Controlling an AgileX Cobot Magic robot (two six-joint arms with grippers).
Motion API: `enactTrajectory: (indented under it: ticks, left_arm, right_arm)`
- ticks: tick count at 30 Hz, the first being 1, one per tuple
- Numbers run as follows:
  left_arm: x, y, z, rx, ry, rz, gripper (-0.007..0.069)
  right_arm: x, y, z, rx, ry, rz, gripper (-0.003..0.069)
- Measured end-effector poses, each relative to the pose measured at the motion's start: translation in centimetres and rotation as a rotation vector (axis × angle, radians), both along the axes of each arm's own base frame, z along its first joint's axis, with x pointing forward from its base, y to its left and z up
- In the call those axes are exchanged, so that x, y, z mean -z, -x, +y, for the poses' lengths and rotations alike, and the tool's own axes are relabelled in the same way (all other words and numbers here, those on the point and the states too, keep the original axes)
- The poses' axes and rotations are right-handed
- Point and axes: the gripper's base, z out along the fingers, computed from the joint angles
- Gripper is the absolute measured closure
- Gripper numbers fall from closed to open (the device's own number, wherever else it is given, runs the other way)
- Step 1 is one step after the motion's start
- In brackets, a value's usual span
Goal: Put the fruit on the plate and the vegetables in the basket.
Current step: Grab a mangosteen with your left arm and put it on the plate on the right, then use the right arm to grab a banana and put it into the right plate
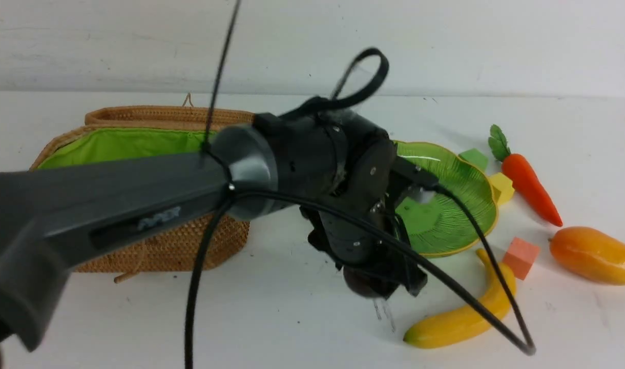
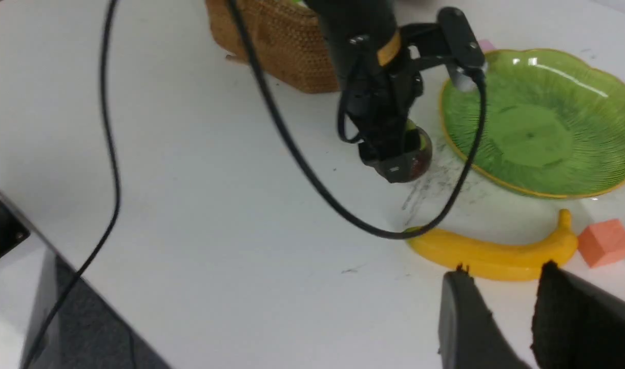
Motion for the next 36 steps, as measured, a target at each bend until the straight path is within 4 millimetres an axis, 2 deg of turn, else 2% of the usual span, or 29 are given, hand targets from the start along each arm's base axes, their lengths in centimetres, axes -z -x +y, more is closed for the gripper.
enactTrajectory:
  ticks: [3, 5, 9, 11, 15, 20, 24, 26, 28, 29, 30, 33, 35, 36]
  left_arm:
    - [-2.3, -0.5, -0.5, 0.016, 0.132, -0.142, 0.0102]
    - [-3.2, -1.4, -1.1, 0.020, 0.234, -0.249, 0.0102]
    - [-2.9, -3.0, -1.6, 0.006, 0.310, -0.330, 0.0102]
    - [-1.8, -4.9, -1.9, -0.013, 0.333, -0.362, 0.0102]
    - [-0.1, -6.6, -2.1, -0.032, 0.325, -0.361, 0.0090]
    - [1.0, -7.2, -2.4, -0.032, 0.306, -0.356, -0.0033]
    - [0.6, -7.1, -2.4, -0.033, 0.310, -0.358, -0.0036]
    - [-0.2, -6.8, -2.0, -0.035, 0.300, -0.347, -0.0015]
    - [-2.3, -5.9, -1.3, -0.044, 0.299, -0.335, 0.0043]
    - [-2.7, -5.7, -1.1, -0.047, 0.295, -0.323, 0.0067]
    - [-4.2, -5.0, -0.6, -0.055, 0.298, -0.306, 0.0112]
    - [-8.3, -2.7, 1.2, -0.077, 0.324, -0.267, 0.0300]
    - [-11.4, -0.5, 2.9, -0.093, 0.332, -0.224, 0.0491]
    - [-11.7, -0.4, 3.0, -0.093, 0.339, -0.229, 0.0509]
  right_arm:
    - [-0.5, -0.7, -0.5, 0.098, -0.027, -0.050, 0.0440]
    - [-0.8, -1.0, -0.8, 0.146, -0.051, -0.077, 0.0437]
    - [-0.9, -1.1, -0.9, 0.169, -0.060, -0.085, 0.0436]
    - [-0.9, -1.1, -0.9, 0.171, -0.063, -0.083, 0.0436]
    - [-0.8, -1.1, -0.9, 0.169, -0.057, -0.072, 0.0436]
    - [-0.6, -1.0, -0.9, 0.173, -0.066, -0.050, 0.0436]
    - [-0.6, -1.0, -0.9, 0.173, -0.066, -0.044, 0.0436]
    - [-0.6, -1.0, -0.9, 0.176, -0.070, -0.035, 0.0436]
    - [-0.6, -1.0, -0.9, 0.185, -0.084, -0.022, 0.0436]
    - [-0.6, -1.0, -0.9, 0.187, -0.088, -0.019, 0.0436]
    - [-0.5, -1.1, -0.9, 0.191, -0.093, -0.012, 0.0436]
    - [-0.4, -1.8, -0.6, 0.203, -0.097, 0.022, 0.0436]
    - [-0.2, -3.1, -0.2, 0.221, -0.095, 0.078, 0.0436]
    - [-0.2, -3.2, -0.1, 0.223, -0.095, 0.085, 0.0436]
